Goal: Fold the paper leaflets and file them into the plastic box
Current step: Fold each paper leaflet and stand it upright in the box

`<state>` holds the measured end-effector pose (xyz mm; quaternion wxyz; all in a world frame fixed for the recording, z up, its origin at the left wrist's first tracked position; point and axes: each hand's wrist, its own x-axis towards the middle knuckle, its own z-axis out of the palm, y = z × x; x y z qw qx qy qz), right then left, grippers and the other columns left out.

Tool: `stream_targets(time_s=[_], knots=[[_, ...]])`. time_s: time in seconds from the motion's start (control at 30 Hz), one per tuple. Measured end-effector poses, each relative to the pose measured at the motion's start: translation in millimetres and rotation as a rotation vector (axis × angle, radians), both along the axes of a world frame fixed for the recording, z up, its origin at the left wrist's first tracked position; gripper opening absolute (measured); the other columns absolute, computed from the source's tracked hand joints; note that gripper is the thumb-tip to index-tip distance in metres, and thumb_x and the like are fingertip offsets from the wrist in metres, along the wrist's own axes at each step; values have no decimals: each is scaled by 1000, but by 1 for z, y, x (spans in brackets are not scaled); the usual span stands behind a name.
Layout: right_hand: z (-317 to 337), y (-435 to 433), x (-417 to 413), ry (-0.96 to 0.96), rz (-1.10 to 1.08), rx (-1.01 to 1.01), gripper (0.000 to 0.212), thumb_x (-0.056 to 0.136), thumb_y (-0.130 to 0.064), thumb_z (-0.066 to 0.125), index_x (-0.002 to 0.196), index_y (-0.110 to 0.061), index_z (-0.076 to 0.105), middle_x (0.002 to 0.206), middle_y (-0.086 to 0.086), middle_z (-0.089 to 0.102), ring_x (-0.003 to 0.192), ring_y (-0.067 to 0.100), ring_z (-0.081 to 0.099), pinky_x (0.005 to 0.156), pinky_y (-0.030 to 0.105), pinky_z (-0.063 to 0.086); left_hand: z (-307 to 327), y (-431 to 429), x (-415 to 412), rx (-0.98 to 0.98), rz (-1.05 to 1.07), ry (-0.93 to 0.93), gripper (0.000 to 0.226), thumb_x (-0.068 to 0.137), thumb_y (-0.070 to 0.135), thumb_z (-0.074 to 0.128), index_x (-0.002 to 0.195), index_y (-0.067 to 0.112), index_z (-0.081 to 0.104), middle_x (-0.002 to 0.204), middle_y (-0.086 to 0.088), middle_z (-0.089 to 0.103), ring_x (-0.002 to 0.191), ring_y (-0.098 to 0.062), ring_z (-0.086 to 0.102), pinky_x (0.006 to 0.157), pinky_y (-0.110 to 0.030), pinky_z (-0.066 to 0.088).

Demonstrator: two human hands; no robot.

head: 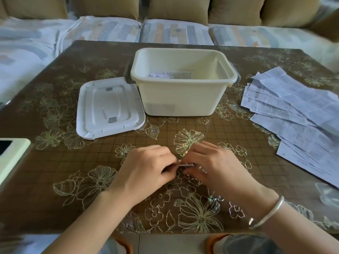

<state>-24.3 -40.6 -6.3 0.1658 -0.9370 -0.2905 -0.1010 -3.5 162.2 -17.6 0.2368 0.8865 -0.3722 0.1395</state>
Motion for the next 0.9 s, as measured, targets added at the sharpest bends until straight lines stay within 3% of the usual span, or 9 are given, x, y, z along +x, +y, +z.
stream_targets(time_s=[0.17, 0.3, 0.37, 0.47, 0.57, 0.63, 0.8, 0.9], knots=[[38, 3, 26, -7, -90, 186, 10, 81, -20, 74, 90, -23, 70, 81, -17, 63, 67, 1, 59, 59, 25, 53, 40, 6, 26, -214, 66, 97, 21, 87, 35, 58, 90, 25, 76, 80, 19, 68, 69, -1, 63, 57, -22, 53], [93, 0, 71, 80, -169, 505, 9, 80, -18, 73, 87, -23, 72, 77, -13, 68, 70, 4, 63, 64, 19, 53, 82, 24, 64, -418, 246, -74, 18, 94, 24, 57, 97, 18, 73, 88, 13, 69, 80, -2, 64, 69, -13, 50], [115, -1, 103, 121, -172, 570, 8, 81, -19, 72, 84, -26, 70, 74, -12, 68, 68, 4, 63, 66, 17, 53, 90, 32, 89, -454, 344, -129, 15, 95, 18, 57, 98, 17, 72, 93, 11, 68, 88, -4, 63, 77, -17, 49], [129, 0, 159, 228, -209, 455, 4, 81, -25, 72, 85, -25, 70, 71, -11, 67, 62, 3, 60, 66, 20, 52, 86, 32, 126, -449, 437, -88, 17, 97, 22, 56, 99, 20, 72, 97, 13, 66, 99, -10, 59, 86, -24, 46], [120, 7, 205, 351, -230, 193, 10, 82, -30, 72, 89, -22, 72, 66, -16, 62, 59, 0, 57, 54, 8, 44, 74, 22, 150, -453, 471, 1, 24, 94, 34, 50, 99, 26, 72, 105, 17, 63, 108, -5, 54, 95, -17, 39], [111, 14, 227, 381, -196, 90, 13, 83, -28, 72, 92, -19, 73, 67, -18, 60, 58, -2, 53, 51, 5, 39, 69, 16, 160, -503, 491, 70, 25, 93, 35, 49, 98, 28, 72, 109, 17, 62, 112, -3, 52, 97, -21, 41], [101, 27, 254, 391, -165, -46, 10, 83, -31, 72, 88, -22, 73, 64, -18, 56, 57, 1, 52, 53, 12, 38, 67, 11, 163, -586, 486, 138, 25, 90, 28, 47, 95, 27, 71, 111, 18, 59, 115, -5, 53, 92, -10, 38], [96, 33, 262, 390, -175, -122, 11, 82, -32, 72, 91, -26, 73, 70, -17, 58, 72, 9, 57, 63, 20, 39, 63, 12, 164, -627, 459, 153, 26, 91, 25, 46, 94, 25, 72, 112, 16, 59, 117, -10, 54, 91, -14, 43]])
